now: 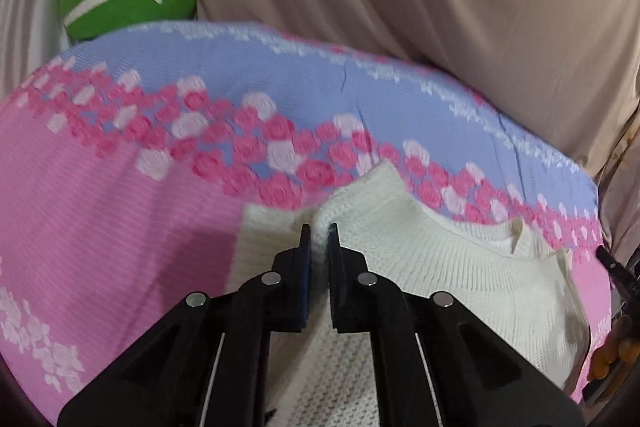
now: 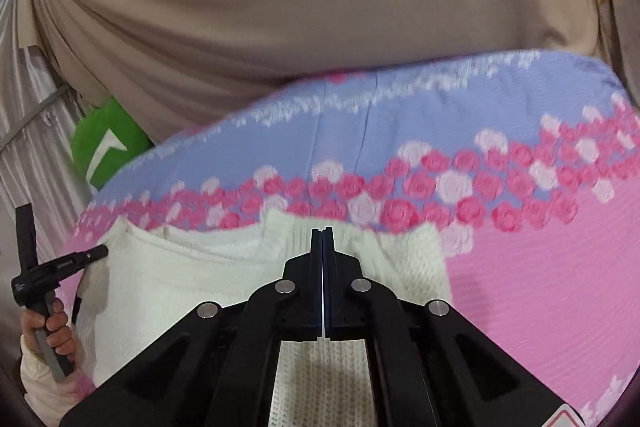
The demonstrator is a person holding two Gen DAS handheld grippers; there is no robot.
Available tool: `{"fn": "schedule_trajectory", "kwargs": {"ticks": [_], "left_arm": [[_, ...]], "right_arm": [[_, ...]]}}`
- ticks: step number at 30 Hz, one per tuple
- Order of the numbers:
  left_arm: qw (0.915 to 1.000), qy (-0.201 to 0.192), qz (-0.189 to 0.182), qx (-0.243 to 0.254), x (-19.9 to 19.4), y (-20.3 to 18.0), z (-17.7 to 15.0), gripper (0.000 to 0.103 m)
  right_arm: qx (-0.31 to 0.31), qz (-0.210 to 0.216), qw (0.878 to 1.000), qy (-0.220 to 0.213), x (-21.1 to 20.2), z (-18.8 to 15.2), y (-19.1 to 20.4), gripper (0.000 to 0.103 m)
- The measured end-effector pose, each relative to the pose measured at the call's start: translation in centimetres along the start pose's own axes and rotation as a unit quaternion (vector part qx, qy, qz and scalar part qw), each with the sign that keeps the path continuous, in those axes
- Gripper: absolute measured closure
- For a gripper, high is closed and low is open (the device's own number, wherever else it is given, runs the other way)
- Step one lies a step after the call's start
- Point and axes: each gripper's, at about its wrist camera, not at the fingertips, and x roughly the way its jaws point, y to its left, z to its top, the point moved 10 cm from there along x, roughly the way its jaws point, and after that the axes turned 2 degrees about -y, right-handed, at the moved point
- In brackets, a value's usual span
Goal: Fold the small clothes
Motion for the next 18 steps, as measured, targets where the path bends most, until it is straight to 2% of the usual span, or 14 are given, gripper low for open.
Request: {"fn": "schedule_trajectory", "kwargs": {"ticks": [2,4,5,7,8,9,13,14,15,16,18], "left_arm": [[0.9998,0.016,0.012,0.001,1.2,0.7,-0.5,0.097],[0.9986,0.05,0.013,-0.009,3.3,1.4,-2.1,0.097],[0.9989,0.045,0.01,-0.009,3.4,1.4,-2.4,0.097],[0.9993,0.035,0.014,-0.002,3.1,1.2,-2.3,0.097],[0.9993,0.036,0.014,-0.003,3.2,1.2,-2.3,0.097],[0.9992,0.036,0.015,-0.003,3.3,1.2,-2.3,0.097],[0.9992,0.037,0.014,0.0,3.3,1.2,-2.4,0.097],[0.9992,0.037,0.013,-0.001,3.3,1.0,-2.5,0.097],[0.9993,0.037,0.01,-0.004,3.1,1.1,-2.4,0.097],[0.9994,0.034,0.007,-0.006,2.6,1.0,-2.1,0.097],[0.9999,0.012,0.006,-0.004,1.2,1.0,-0.9,0.097]], "right_arm": [[0.01,-0.02,1.0,0.021,1.2,-0.3,-2.1,0.103],[0.024,-0.026,0.997,0.07,2.8,-2.1,-3.7,0.102],[0.035,-0.014,0.996,0.084,3.0,-2.8,-3.7,0.093],[0.025,-0.013,0.996,0.084,2.8,-3.5,-3.1,0.082],[0.014,-0.017,0.996,0.083,2.8,-3.7,-2.7,0.062],[0.006,-0.019,0.996,0.084,3.2,-3.9,-2.5,0.052],[-0.004,-0.041,0.99,0.134,6.2,-6.0,-2.6,0.053],[-0.012,-0.046,0.99,0.135,6.6,-6.3,-2.5,0.068],[-0.014,-0.042,0.99,0.13,6.4,-6.1,-2.1,0.094],[-0.012,-0.032,0.993,0.117,5.7,-5.4,-1.6,0.095],[-0.011,-0.022,0.998,0.058,3.1,-2.8,-0.8,0.096]]}}
